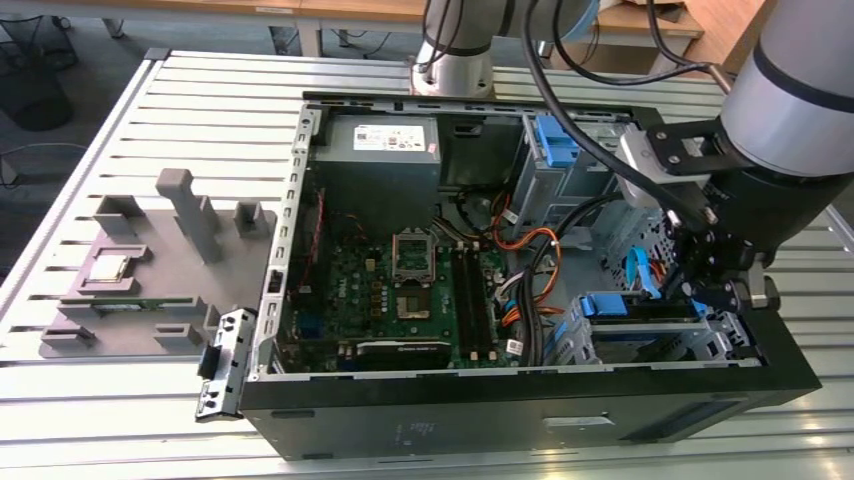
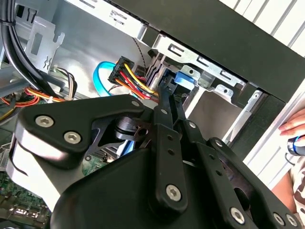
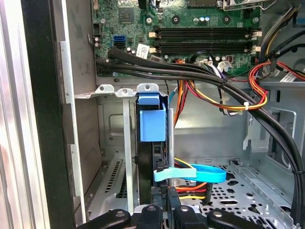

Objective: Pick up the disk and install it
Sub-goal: 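Insert the second disk wire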

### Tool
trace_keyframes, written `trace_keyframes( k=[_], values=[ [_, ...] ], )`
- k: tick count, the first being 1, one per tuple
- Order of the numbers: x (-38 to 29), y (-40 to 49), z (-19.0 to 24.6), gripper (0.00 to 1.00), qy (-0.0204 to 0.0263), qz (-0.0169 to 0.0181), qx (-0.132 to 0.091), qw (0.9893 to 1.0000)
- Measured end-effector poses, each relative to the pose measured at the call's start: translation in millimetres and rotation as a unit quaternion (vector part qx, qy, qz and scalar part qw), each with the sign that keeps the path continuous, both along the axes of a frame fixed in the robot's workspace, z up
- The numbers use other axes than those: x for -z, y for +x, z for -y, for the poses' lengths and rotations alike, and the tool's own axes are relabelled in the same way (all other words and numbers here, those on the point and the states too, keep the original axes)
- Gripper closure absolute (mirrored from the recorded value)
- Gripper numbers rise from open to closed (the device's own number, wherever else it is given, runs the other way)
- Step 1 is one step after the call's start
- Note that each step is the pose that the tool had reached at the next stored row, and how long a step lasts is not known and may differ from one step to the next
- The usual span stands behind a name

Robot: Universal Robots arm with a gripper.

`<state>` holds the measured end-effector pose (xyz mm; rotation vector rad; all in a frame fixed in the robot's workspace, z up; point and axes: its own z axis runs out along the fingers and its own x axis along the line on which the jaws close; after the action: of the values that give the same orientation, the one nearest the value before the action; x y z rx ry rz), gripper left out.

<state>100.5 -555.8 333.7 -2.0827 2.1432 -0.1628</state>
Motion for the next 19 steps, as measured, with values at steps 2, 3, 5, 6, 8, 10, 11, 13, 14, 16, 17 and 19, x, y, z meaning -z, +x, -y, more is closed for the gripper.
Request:
trace_keyframes(
  k=[2,3,5,6,8,10,11,13,14,16,17,19],
  values=[
    [0.1,0.0,0.0,0.83,0.0,0.0,-0.007,1.0],
    [0.2,0.0,0.0,0.83,0.0,0.0,-0.009,1.0],
    [0.3,0.0,0.0,0.83,0.0,0.0,-0.012,0.9999],
    [0.4,0.0,0.0,0.83,0.0001,0.0,-0.012,0.9999],
    [0.7,0.0,0.1,0.83,0.0,0.0,-0.012,0.9999],
    [1.0,0.0,0.1,0.83,-0.0001,0.0,-0.012,0.9999],
    [1.1,0.0,0.1,0.83,-0.0001,0.0,-0.012,0.9999],
    [1.4,0.0,0.1,0.83,0.0,0.0,-0.012,0.9999],
    [1.6,0.0,0.1,0.83,0.0,0.0,-0.012,0.9999],
    [1.6,0.1,0.1,0.83,0.0,0.0,-0.012,0.9999],
    [1.7,0.1,0.1,0.83,0.0,0.0,-0.012,0.9999],
    [1.7,0.1,0.1,0.83,0.0,0.0,-0.012,0.9999]
  ],
)
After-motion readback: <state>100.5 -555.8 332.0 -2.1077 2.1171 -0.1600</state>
